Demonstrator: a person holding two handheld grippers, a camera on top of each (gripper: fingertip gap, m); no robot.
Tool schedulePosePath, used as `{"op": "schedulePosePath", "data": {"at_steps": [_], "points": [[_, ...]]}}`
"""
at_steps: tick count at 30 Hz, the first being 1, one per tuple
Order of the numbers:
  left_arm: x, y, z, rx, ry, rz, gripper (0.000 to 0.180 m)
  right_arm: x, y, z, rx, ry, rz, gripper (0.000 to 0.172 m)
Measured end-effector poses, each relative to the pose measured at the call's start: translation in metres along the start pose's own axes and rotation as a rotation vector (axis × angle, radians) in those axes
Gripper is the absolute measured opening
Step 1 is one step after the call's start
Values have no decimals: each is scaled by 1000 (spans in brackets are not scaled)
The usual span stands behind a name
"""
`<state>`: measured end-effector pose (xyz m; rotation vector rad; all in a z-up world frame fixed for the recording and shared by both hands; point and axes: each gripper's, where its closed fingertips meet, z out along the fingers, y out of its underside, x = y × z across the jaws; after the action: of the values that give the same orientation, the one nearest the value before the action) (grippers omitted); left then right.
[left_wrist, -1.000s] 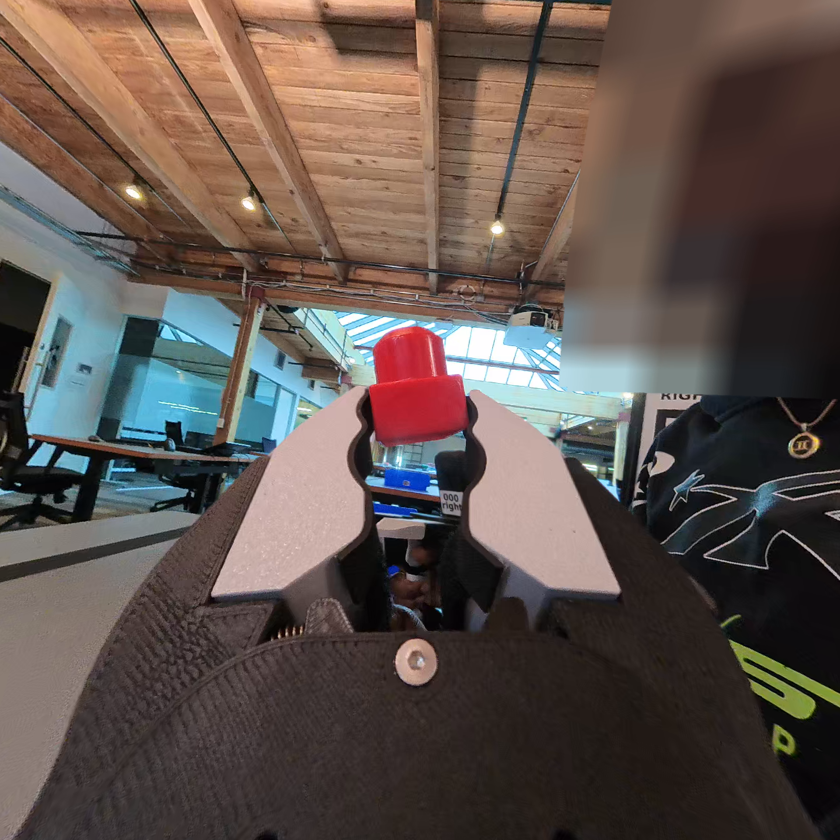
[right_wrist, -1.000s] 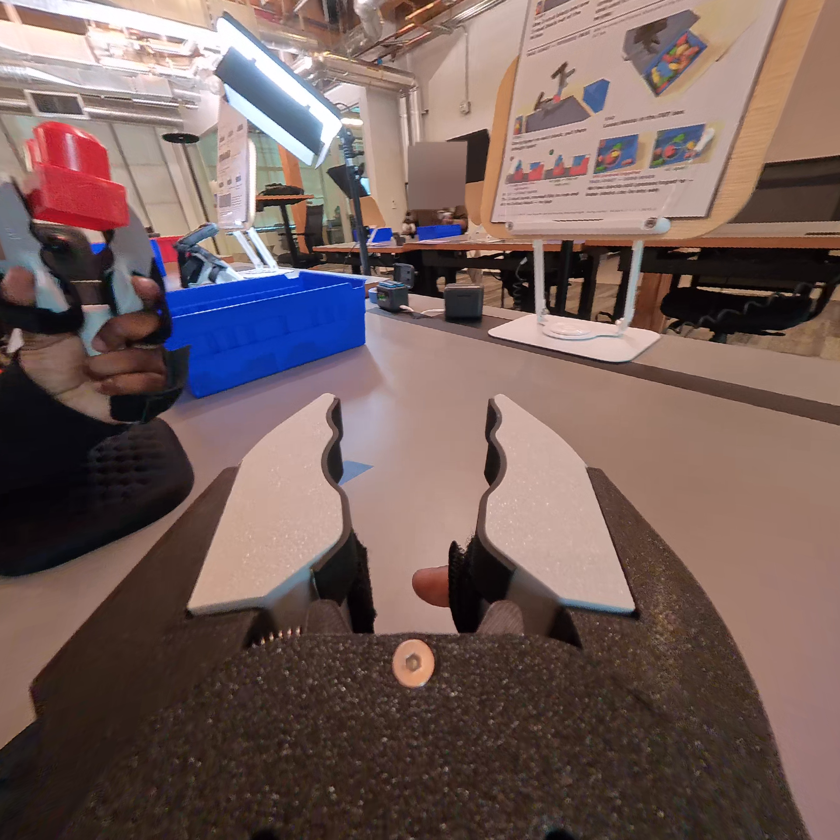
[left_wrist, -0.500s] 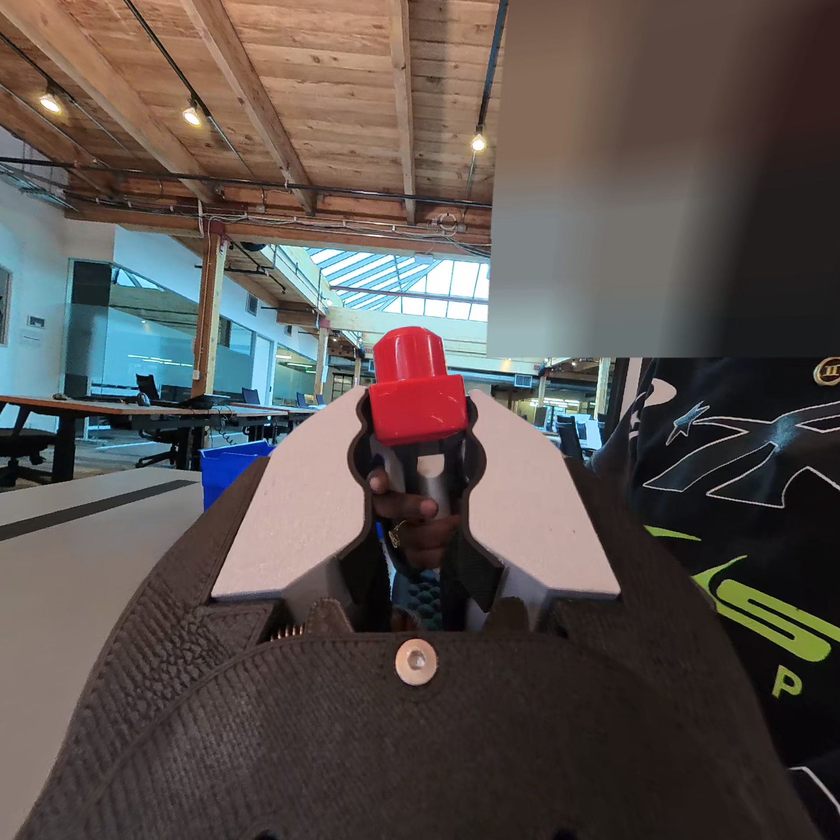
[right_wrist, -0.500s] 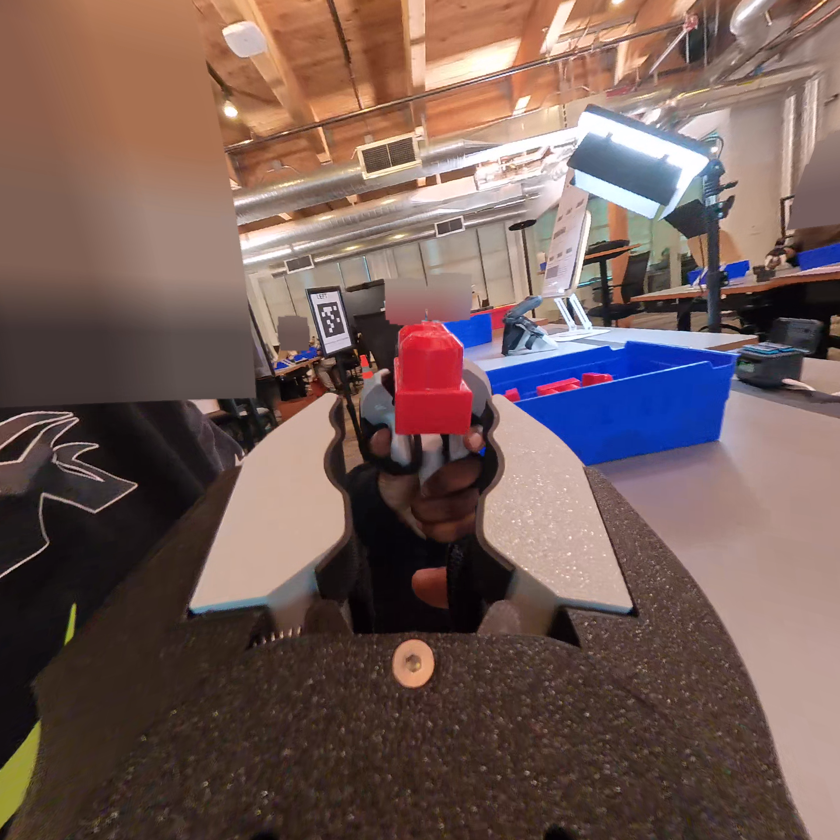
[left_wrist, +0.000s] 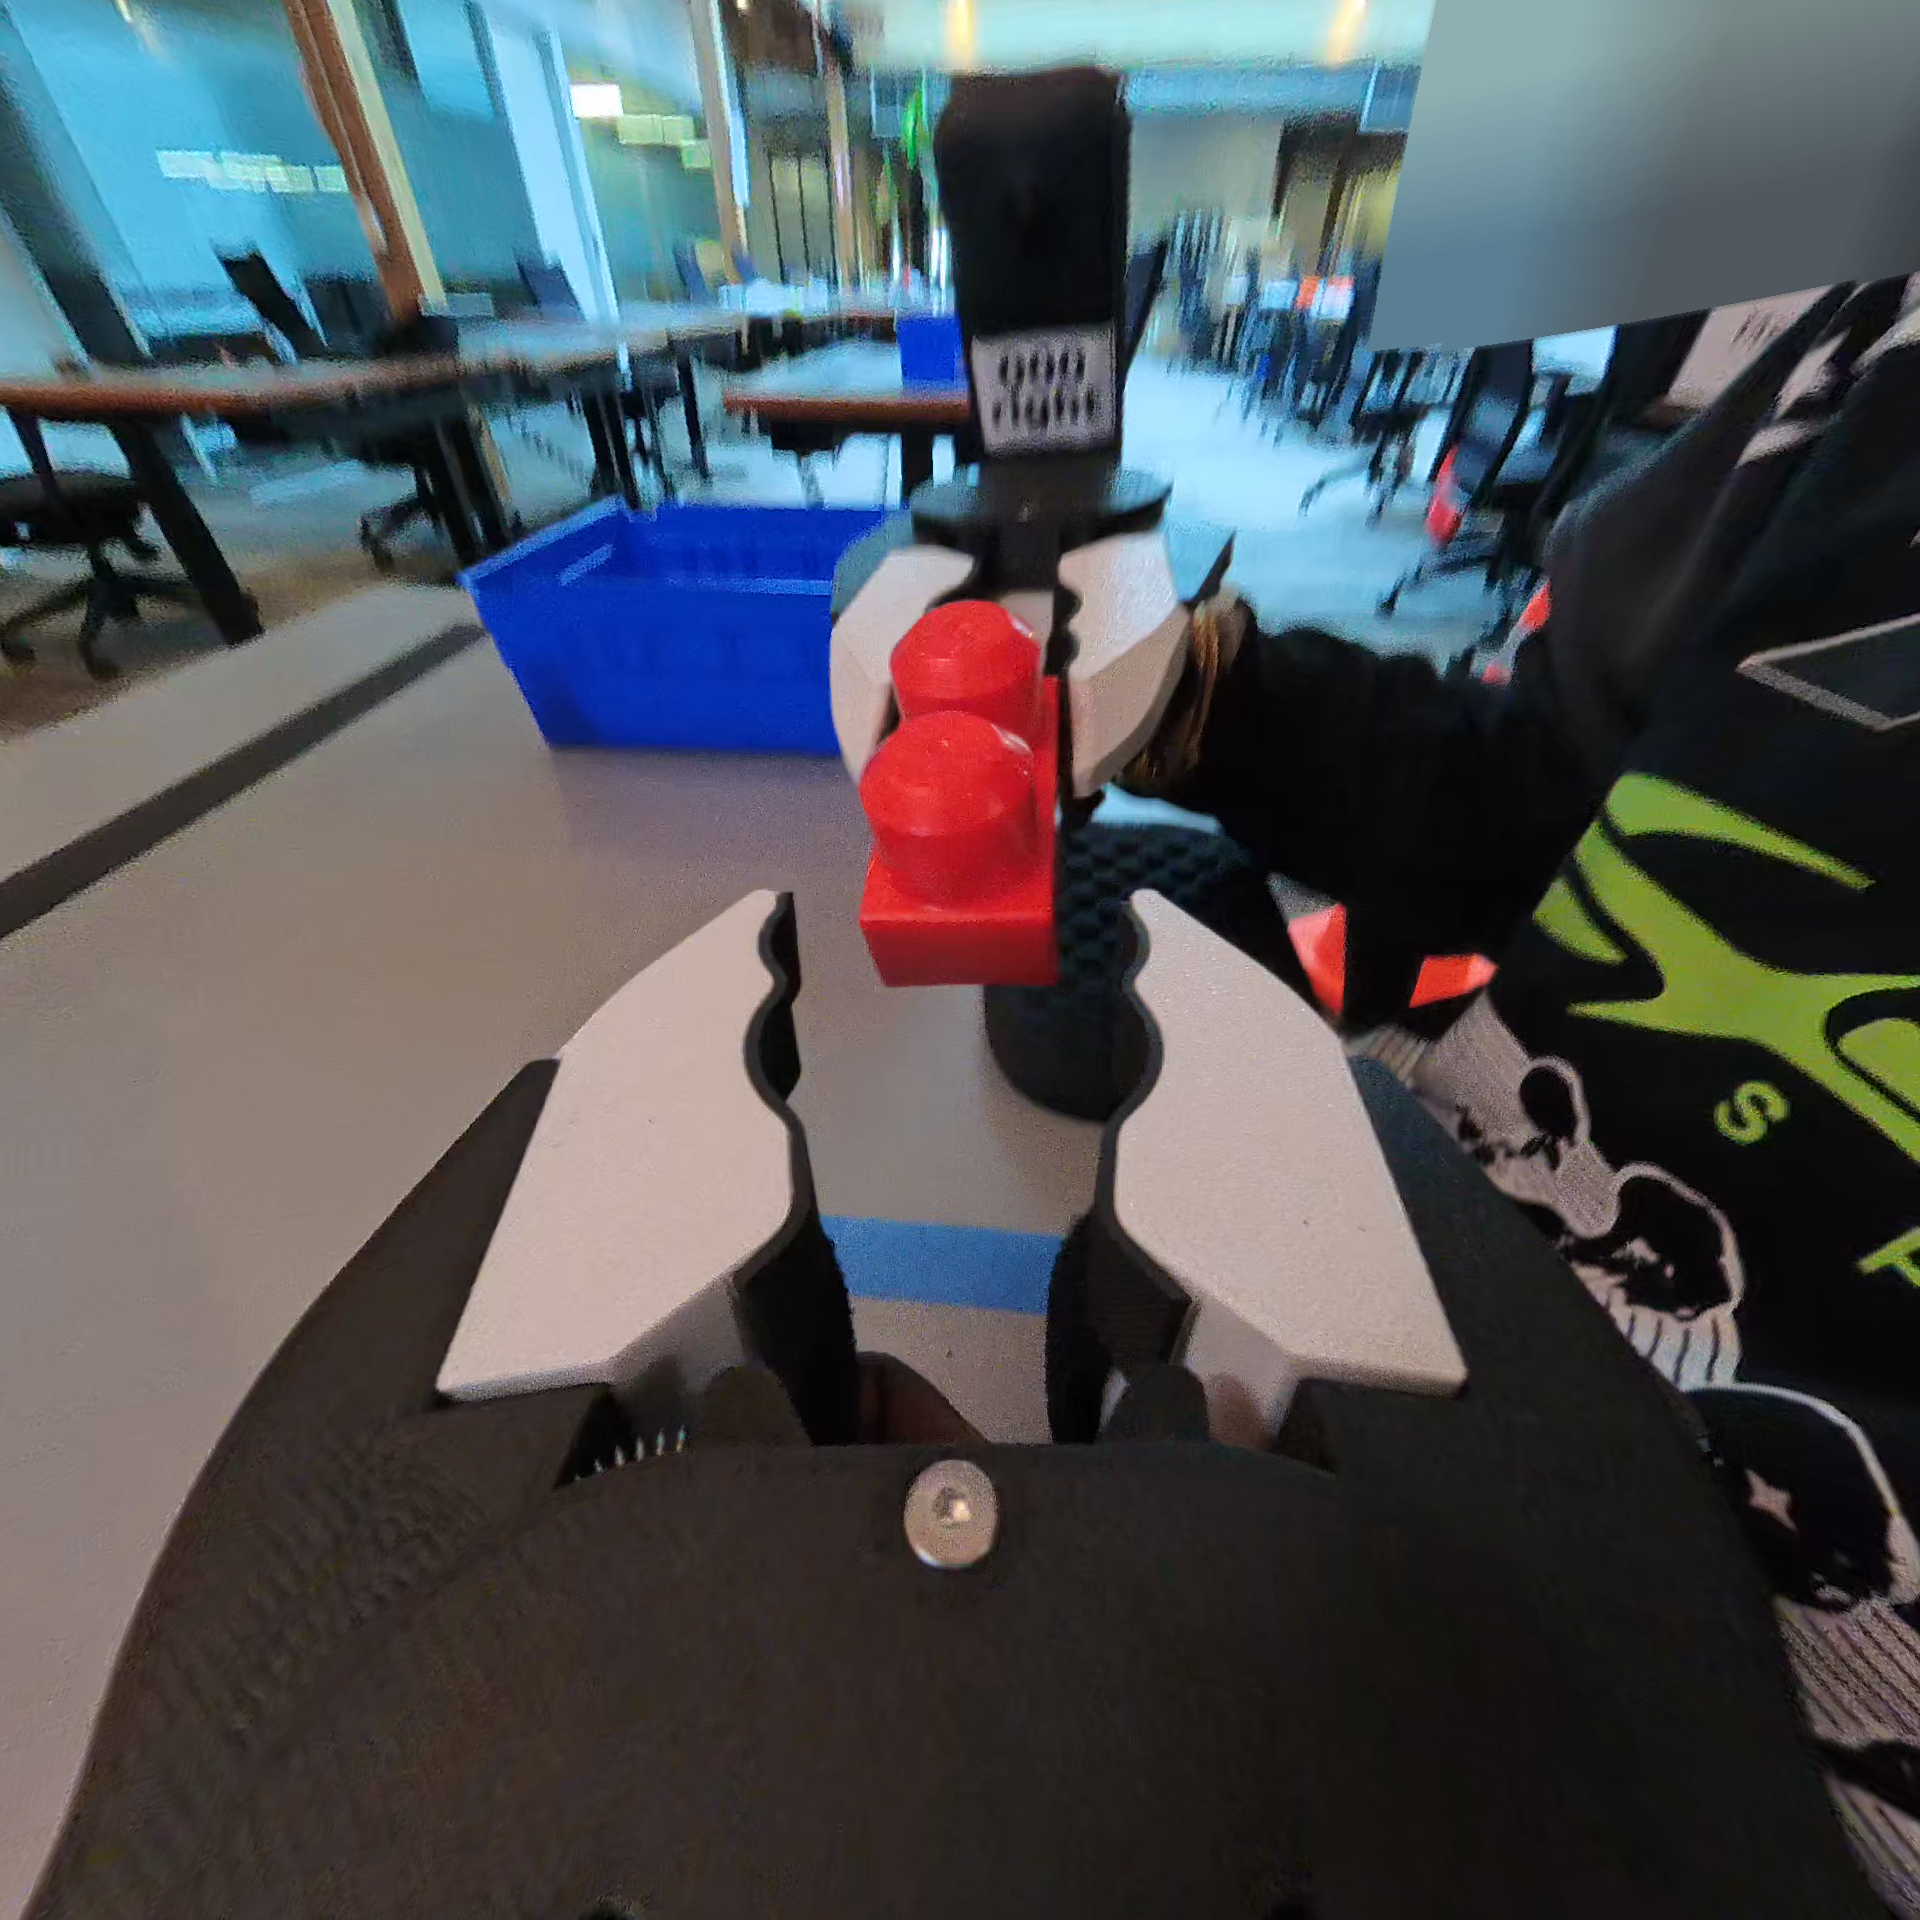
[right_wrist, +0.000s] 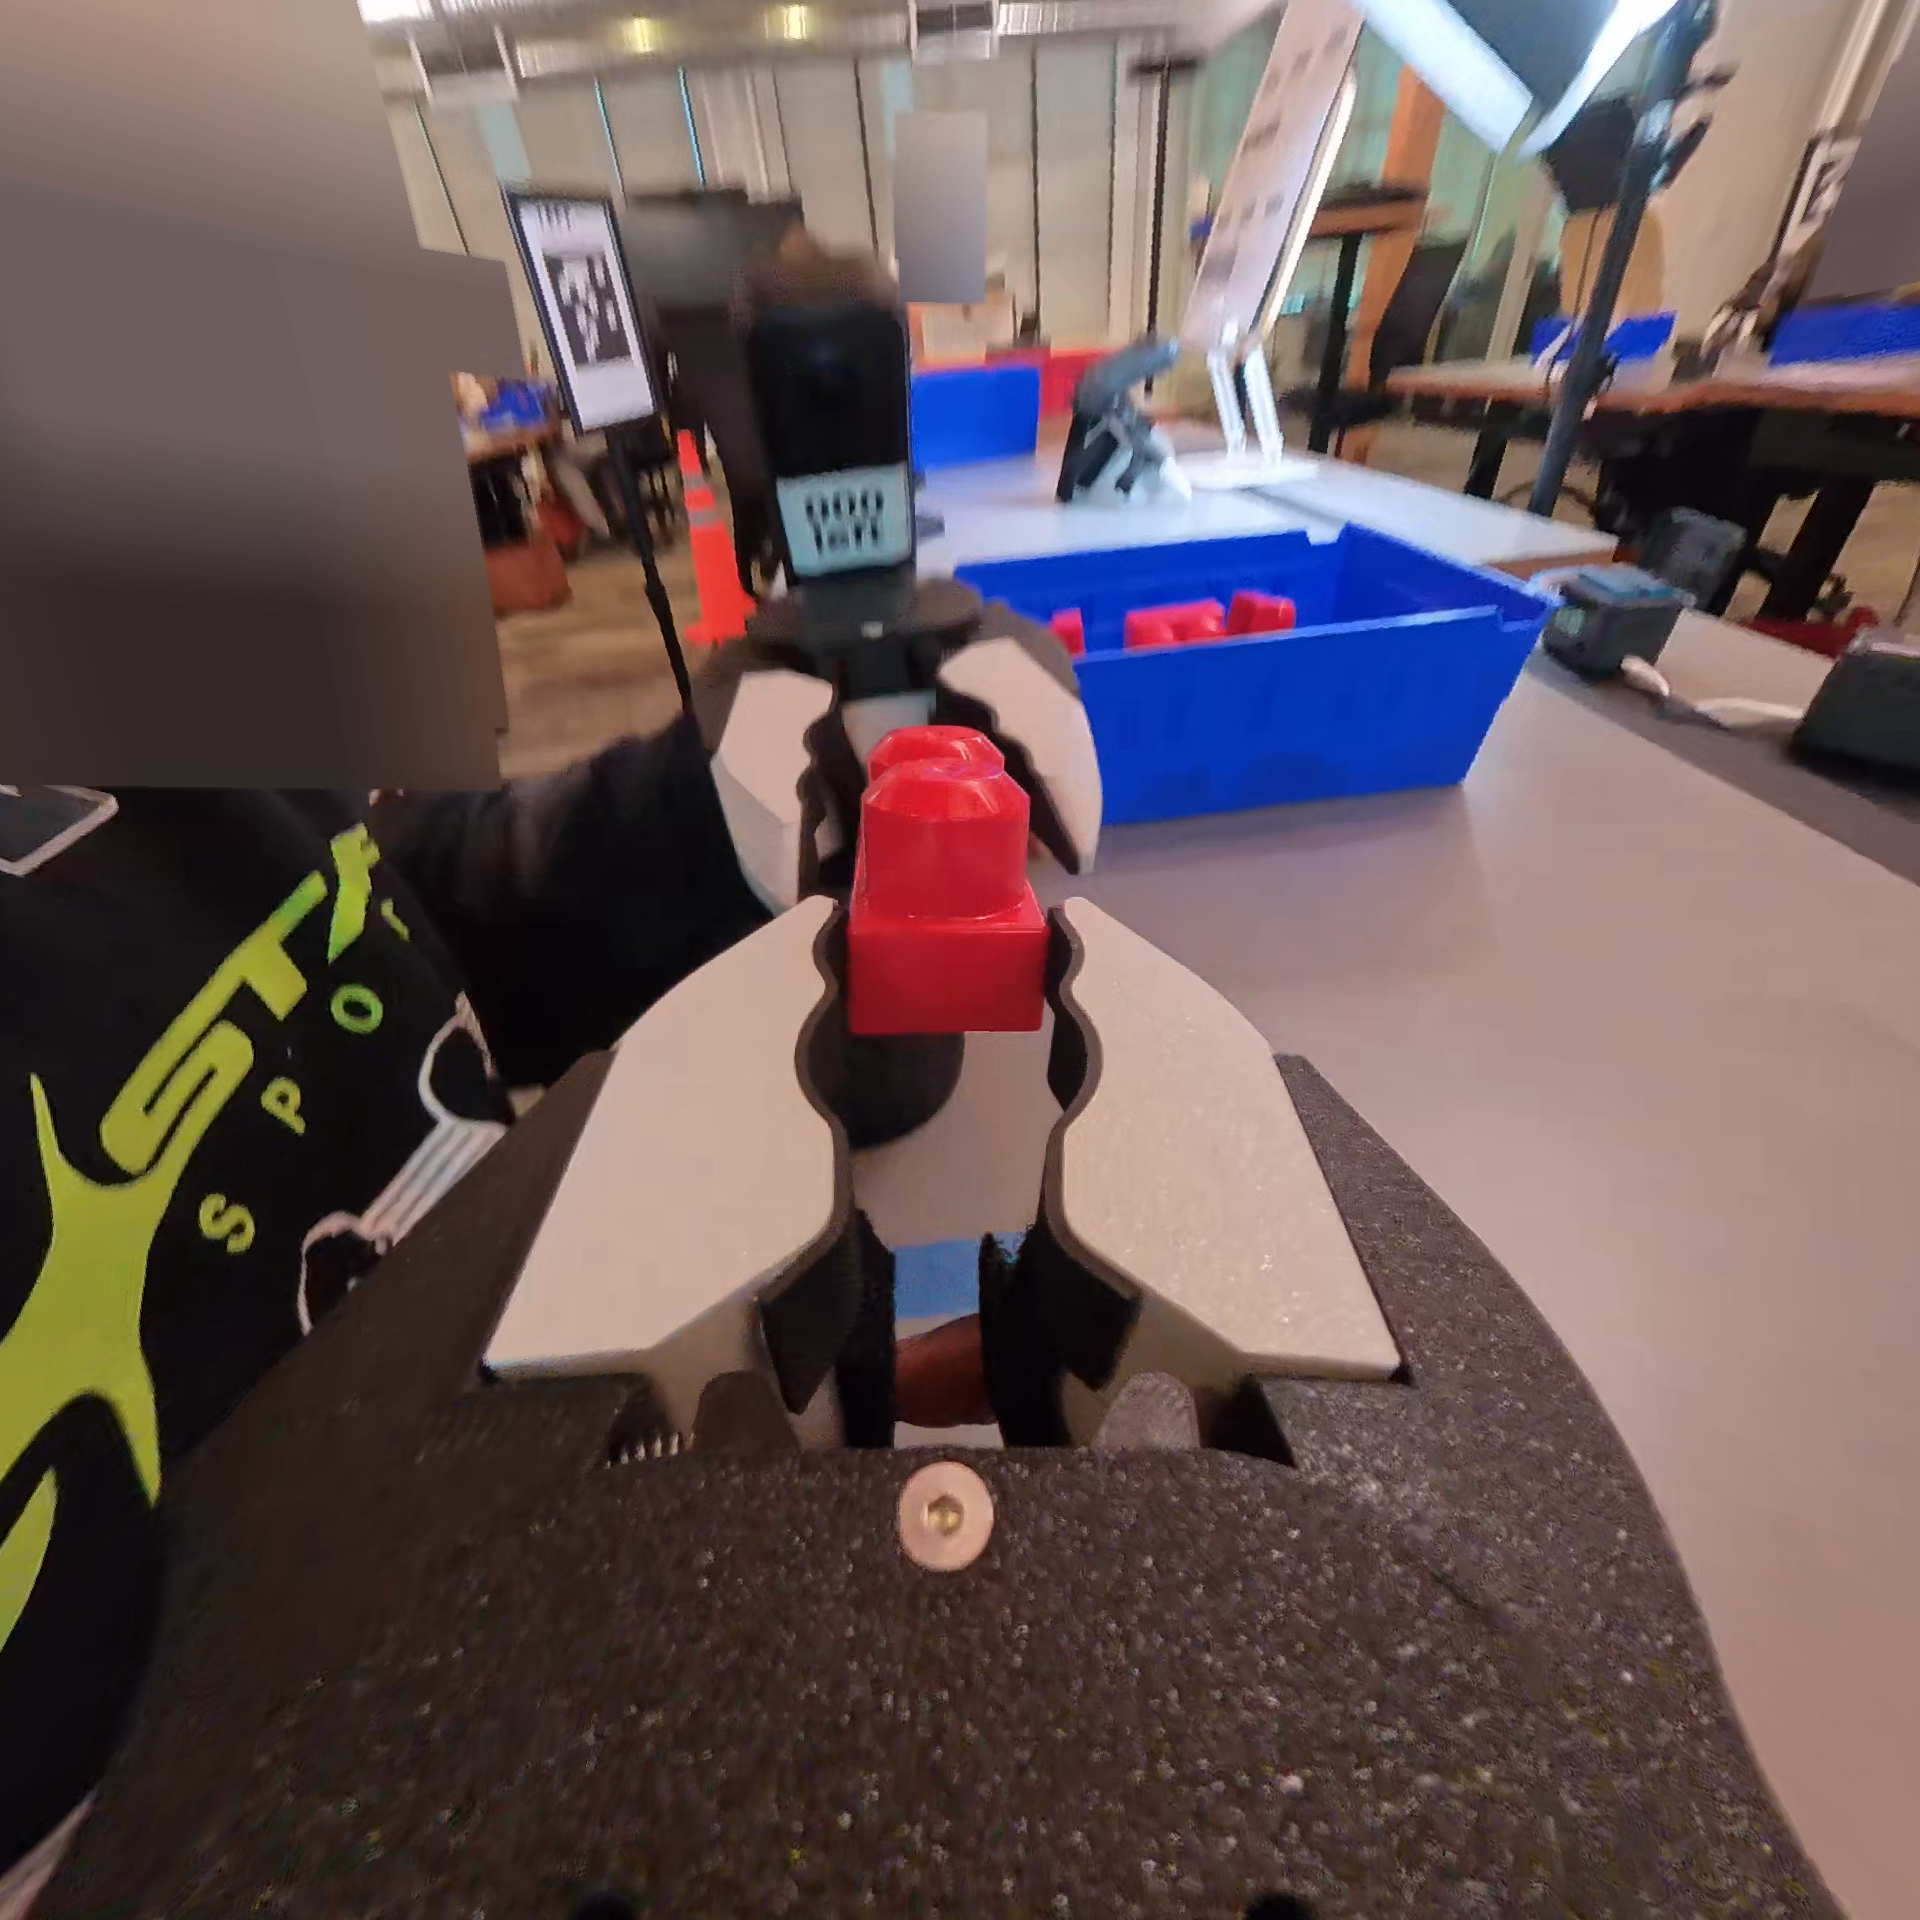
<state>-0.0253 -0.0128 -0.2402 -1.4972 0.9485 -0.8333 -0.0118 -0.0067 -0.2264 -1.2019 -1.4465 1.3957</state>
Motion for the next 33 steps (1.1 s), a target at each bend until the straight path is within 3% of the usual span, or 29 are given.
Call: {"op": "schedulePosePath", "data": {"at_steps": [3, 4, 7, 9, 11, 13, 15, 18, 21, 30, 31, 33], "points": [[3, 9, 9, -130, 26, 32, 48, -5, 8, -2, -109, -29, -52, 36], [8, 12, 12, -157, 63, 34, 37, -5, 9, -2, -131, -29, -69, 36], [7, 18, 18, -177, 56, 33, 37, -3, 3, -2, -117, -23, -84, 36], [6, 2, 18, -40, 62, -60, 36, 0, -16, -2, 35, 4, -33, 36], [3, -14, 15, 97, 70, -154, 36, 5, -38, -4, 282, 34, 87, 38], [0, -24, 13, 175, 77, -215, 36, 6, -45, -4, 499, 25, 240, 54], [-2, -27, 14, 204, 85, -267, 36, 5, -39, 2, 575, 6, 329, 57], [-1, -23, 17, 191, 91, -276, 36, 6, -39, 3, 668, 40, 334, 47], [2, -25, 18, 207, 106, -283, 36, 7, -37, 4, 661, 46, 317, 36], [7, -24, 22, 184, 109, -273, 37, 3, -35, -1, 640, 53, 274, 35], [8, -23, 22, 163, 101, -259, 39, 2, -37, -2, 639, 52, 262, 35], [6, -22, 14, 116, 52, -232, 61, 2, -42, -11, 660, 50, 239, 35]]}}
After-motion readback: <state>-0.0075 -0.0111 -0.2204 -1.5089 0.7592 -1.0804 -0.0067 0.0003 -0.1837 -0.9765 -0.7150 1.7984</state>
